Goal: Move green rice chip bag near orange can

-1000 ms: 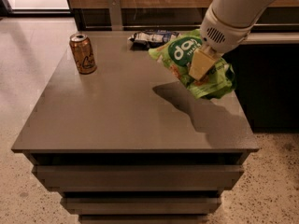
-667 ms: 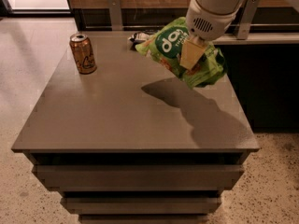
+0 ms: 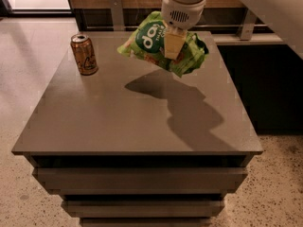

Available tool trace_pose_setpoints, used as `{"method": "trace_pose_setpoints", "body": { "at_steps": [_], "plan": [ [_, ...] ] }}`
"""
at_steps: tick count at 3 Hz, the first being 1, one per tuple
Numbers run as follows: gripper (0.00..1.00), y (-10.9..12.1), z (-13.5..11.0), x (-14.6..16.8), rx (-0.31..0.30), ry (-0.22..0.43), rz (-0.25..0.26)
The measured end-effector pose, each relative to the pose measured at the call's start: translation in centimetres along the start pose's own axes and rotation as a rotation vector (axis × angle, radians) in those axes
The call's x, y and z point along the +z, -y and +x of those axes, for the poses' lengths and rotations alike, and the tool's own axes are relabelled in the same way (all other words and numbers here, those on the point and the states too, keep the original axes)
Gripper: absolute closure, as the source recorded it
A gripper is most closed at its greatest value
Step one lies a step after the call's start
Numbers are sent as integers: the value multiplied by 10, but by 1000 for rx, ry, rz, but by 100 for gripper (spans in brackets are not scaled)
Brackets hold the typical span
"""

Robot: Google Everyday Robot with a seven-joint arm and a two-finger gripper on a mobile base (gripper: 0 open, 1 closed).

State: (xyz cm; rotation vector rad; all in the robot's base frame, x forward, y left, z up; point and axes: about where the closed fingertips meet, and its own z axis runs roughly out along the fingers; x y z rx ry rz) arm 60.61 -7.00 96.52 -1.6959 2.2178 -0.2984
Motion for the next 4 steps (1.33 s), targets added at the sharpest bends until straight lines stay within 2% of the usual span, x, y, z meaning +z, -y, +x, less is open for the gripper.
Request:
{"method": "trace_pose_setpoints", "body": {
  "at_steps": [1,2,4],
  "plan": [
    [100,13,-16,19,-37,26,-29],
    [100,18,-35,39,-44,62,-73],
    [100,10,-70,58,-88,107,-125]
  ]
}}
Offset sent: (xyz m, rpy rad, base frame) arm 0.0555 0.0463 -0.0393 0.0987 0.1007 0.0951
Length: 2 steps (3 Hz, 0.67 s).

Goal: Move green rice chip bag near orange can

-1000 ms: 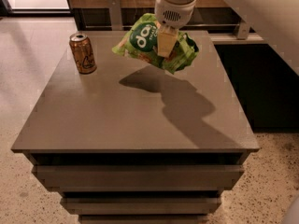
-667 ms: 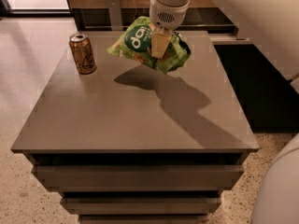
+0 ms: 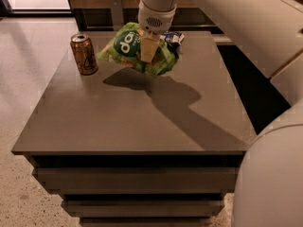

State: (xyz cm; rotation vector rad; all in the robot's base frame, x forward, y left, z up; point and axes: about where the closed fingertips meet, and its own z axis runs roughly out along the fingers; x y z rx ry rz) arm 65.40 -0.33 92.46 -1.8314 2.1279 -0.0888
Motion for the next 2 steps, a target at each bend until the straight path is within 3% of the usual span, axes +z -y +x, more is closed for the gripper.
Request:
{"method": "trace_pose_setpoints", "body": {
  "at_steps": [2],
  "plan": [
    [100,12,-14,17,21,34,-20]
  ]
}}
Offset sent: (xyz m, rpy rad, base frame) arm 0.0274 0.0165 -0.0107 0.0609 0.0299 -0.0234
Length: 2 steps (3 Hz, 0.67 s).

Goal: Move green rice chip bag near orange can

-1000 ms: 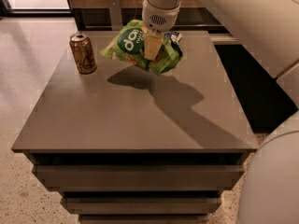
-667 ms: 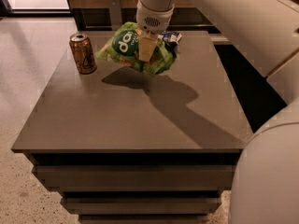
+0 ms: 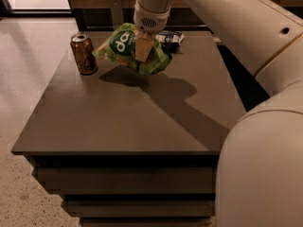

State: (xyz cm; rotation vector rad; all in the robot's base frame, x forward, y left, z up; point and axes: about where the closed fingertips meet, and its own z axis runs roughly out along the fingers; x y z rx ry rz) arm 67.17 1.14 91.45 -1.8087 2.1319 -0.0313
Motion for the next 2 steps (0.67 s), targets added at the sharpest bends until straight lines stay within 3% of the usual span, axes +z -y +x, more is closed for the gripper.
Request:
{"method": "trace_pose_setpoints", "body": {
  "at_steps": [2],
  "plan": [
    [100,7,-5,15,29,2,-14]
  ]
}}
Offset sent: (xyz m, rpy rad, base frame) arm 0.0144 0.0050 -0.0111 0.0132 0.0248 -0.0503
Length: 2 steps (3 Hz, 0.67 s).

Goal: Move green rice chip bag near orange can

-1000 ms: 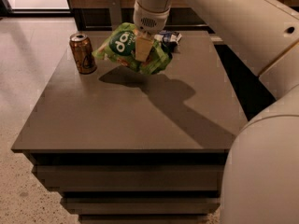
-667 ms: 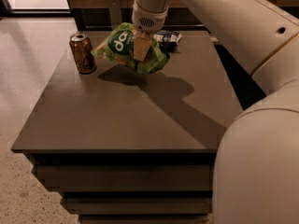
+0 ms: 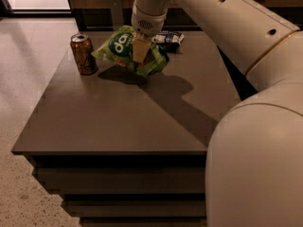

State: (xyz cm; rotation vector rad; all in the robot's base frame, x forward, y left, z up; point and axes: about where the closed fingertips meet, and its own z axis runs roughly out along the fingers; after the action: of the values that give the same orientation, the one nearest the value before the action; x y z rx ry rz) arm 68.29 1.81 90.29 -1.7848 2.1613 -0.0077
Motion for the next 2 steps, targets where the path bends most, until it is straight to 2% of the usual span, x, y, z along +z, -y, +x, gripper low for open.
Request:
{"method": "trace_pose_setpoints", "body": {
  "at_steps": [2],
  "plan": [
    [100,12,-8,0,89,8,47]
  ]
}}
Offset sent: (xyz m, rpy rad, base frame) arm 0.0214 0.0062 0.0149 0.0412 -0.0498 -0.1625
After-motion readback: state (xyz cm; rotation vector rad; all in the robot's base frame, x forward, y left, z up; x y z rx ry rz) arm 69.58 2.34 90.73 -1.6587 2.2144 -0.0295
